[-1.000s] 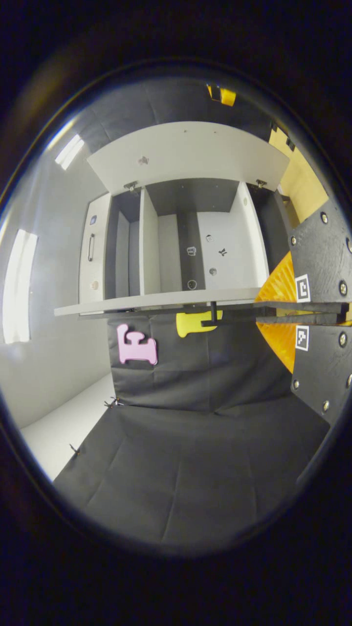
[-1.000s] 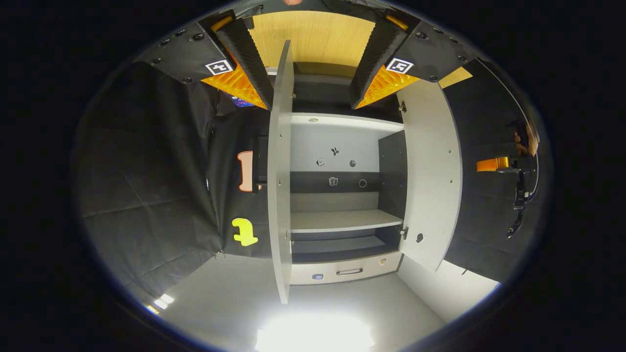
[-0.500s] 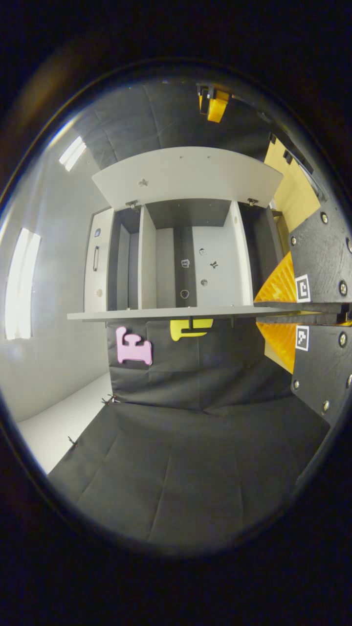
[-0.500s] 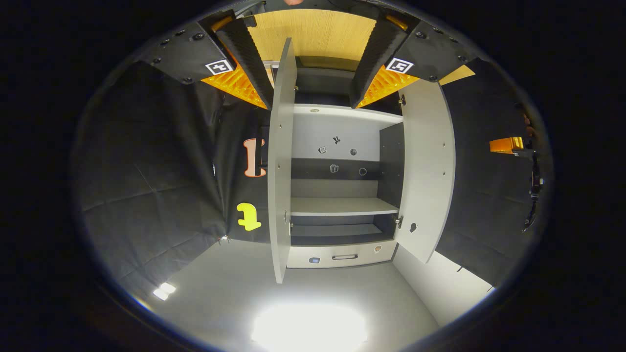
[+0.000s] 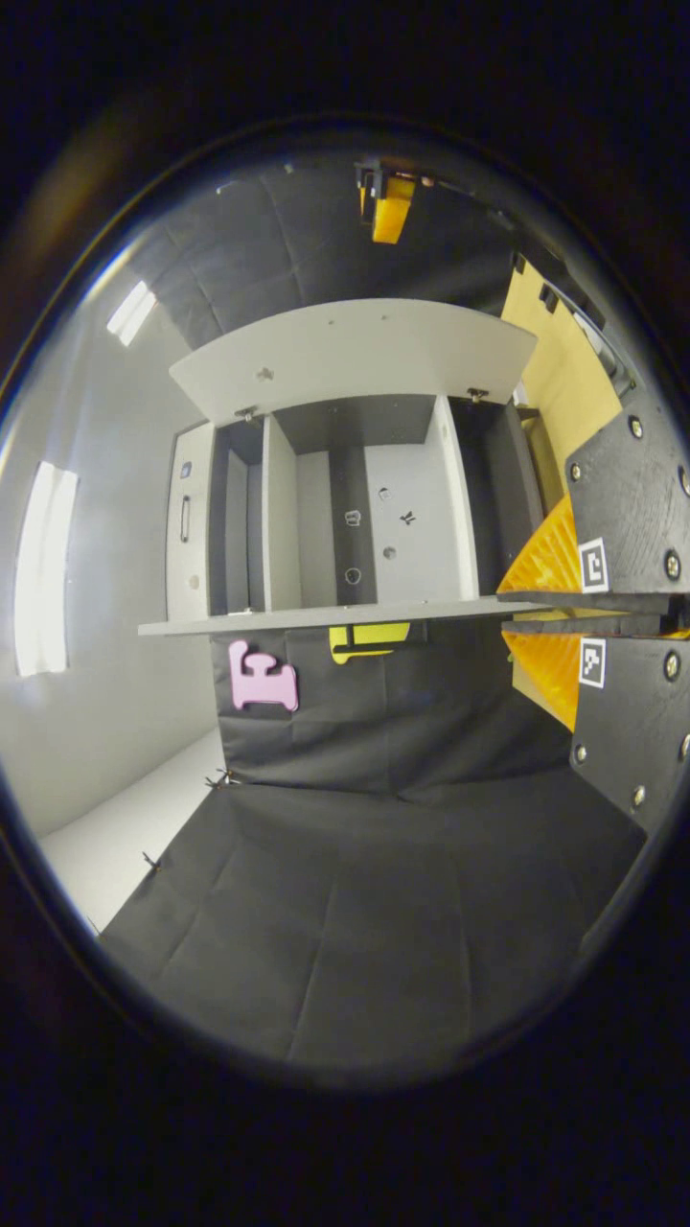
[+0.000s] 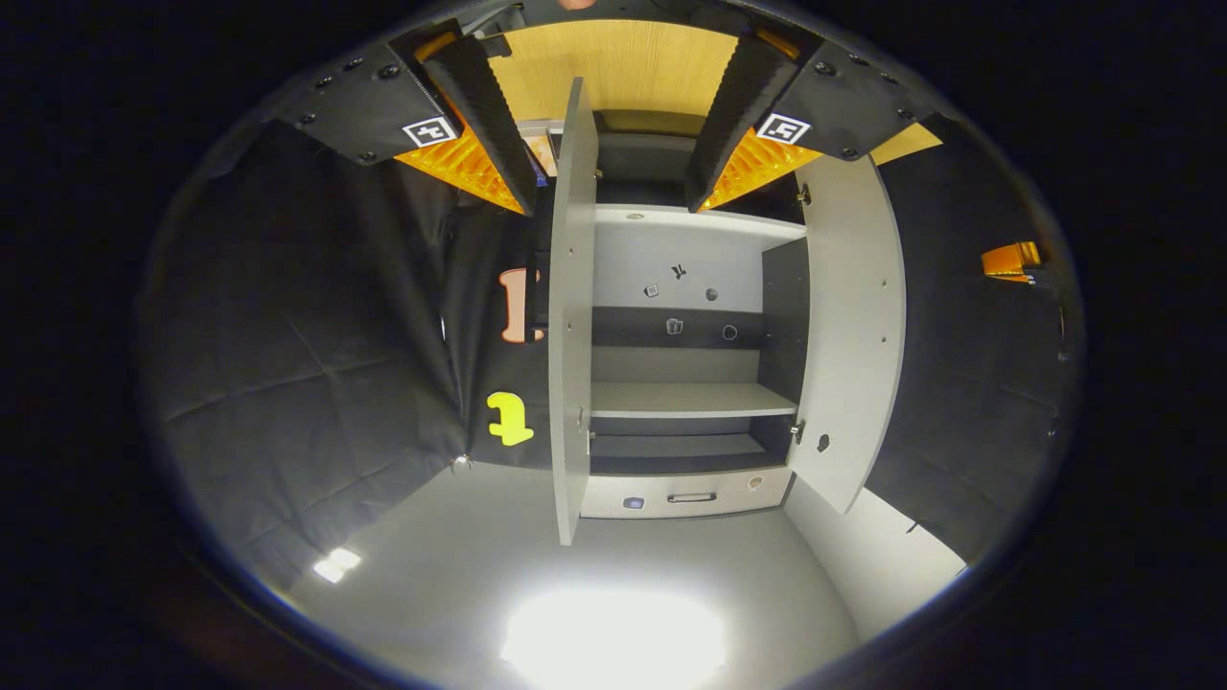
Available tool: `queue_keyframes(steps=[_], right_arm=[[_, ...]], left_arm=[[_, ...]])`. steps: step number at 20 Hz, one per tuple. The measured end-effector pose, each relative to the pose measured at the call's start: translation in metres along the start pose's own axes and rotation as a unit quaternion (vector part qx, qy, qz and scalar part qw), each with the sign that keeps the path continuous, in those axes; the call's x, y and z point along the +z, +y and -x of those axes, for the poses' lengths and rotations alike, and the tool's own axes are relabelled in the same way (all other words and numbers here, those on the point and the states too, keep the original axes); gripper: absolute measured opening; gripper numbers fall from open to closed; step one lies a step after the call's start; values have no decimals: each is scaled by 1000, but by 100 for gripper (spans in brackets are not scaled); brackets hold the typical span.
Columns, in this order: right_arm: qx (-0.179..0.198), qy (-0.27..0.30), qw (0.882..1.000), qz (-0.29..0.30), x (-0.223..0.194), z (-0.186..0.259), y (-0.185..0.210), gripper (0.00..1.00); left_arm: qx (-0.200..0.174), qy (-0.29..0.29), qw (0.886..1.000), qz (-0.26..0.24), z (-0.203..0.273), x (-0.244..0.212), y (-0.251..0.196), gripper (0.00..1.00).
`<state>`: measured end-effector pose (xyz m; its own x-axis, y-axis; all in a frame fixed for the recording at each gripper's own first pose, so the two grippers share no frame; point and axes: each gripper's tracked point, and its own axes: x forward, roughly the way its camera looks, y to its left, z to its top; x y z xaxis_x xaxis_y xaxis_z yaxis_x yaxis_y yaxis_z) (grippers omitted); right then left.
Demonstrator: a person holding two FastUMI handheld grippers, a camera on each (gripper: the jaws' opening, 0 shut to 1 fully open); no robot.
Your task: Open the right door of the double-door shoe cabinet with the right hand, and open the left door with the left hand.
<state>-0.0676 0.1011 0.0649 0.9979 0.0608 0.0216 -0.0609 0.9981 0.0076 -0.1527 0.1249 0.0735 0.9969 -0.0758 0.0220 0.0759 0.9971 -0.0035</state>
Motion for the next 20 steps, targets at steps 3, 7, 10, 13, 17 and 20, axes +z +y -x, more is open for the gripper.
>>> queue_keyframes(steps=[3,7,10,13,17,20], right_arm=[[-2,-3,1000,-5,-1,5,0,97],[-1,0,1000,-5,-4,5,1,97],[-1,-3,1000,-5,-2,6,1,97],[-3,-5,1000,-2,-1,7,0,97],[-5,-9,1000,-6,3,8,-1,97],[-7,-10,1000,-4,7,10,-3,97]], left_arm=[[-7,-5,1000,-21,2,7,-11,4],[6,-14,1000,-9,6,10,-9,41],[14,-11,1000,-5,9,7,-4,61],[28,-11,1000,-6,11,7,4,79],[38,-17,999,-10,15,8,5,89],[37,-15,999,-14,12,7,2,89]])
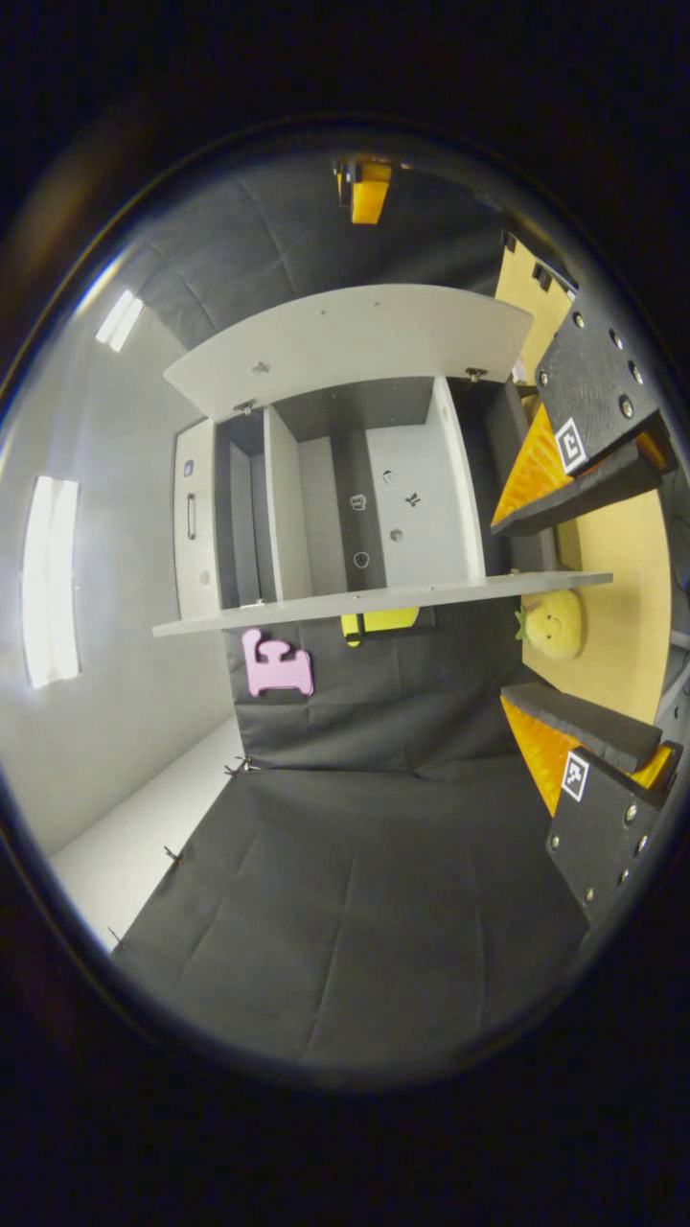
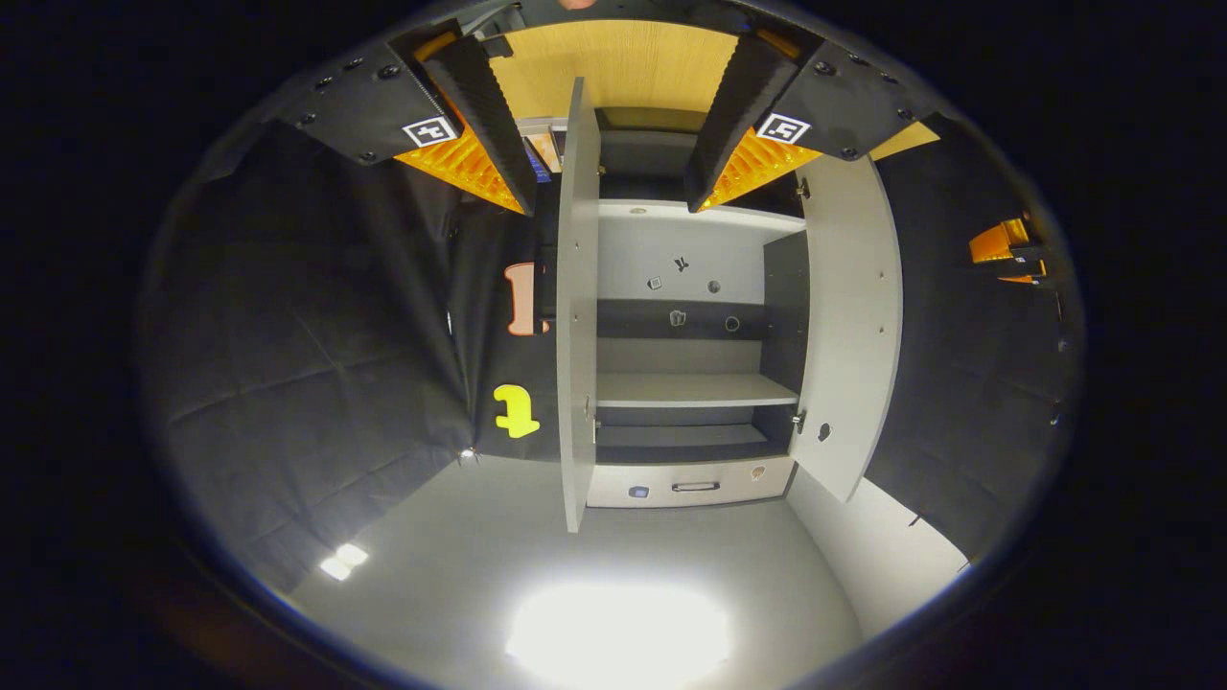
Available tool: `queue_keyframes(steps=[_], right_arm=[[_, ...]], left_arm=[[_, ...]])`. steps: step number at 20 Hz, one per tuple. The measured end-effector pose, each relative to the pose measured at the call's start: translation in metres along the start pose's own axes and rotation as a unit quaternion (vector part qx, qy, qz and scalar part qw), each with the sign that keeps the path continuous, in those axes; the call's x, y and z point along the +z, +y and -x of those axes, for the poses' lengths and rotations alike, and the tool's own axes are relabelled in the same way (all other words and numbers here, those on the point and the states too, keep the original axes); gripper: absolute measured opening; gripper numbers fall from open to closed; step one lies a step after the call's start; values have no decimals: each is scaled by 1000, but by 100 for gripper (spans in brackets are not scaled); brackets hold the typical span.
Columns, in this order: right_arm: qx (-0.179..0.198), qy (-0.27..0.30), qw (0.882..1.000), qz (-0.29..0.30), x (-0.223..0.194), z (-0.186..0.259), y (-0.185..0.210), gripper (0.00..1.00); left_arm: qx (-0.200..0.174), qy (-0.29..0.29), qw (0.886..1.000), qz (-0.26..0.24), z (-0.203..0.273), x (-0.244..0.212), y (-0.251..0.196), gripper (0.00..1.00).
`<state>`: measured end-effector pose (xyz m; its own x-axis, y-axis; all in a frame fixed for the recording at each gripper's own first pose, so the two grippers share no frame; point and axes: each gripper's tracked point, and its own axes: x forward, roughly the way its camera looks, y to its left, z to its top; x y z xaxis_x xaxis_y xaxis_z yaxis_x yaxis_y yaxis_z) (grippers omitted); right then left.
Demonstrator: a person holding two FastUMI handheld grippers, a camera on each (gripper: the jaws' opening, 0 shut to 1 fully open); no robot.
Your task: Open the right door of the double-door shoe cabinet with the right hand, and open the left door with the left hand.
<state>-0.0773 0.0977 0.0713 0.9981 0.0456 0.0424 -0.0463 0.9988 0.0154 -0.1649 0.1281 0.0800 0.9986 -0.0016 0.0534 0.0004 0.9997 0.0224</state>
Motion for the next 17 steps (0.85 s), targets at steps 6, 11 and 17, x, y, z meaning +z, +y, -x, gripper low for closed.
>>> queue_keyframes(steps=[6,11,17], right_arm=[[-2,-2,1000,-1,0,1,0,97],[-3,-1,1000,0,-2,0,0,97],[-2,1,1000,-2,-5,-1,1,97]], left_arm=[[1,-7,1000,-4,1,5,-1,89],[3,-4,1000,-3,-1,2,-1,89],[7,-6,1000,1,0,3,5,89]])
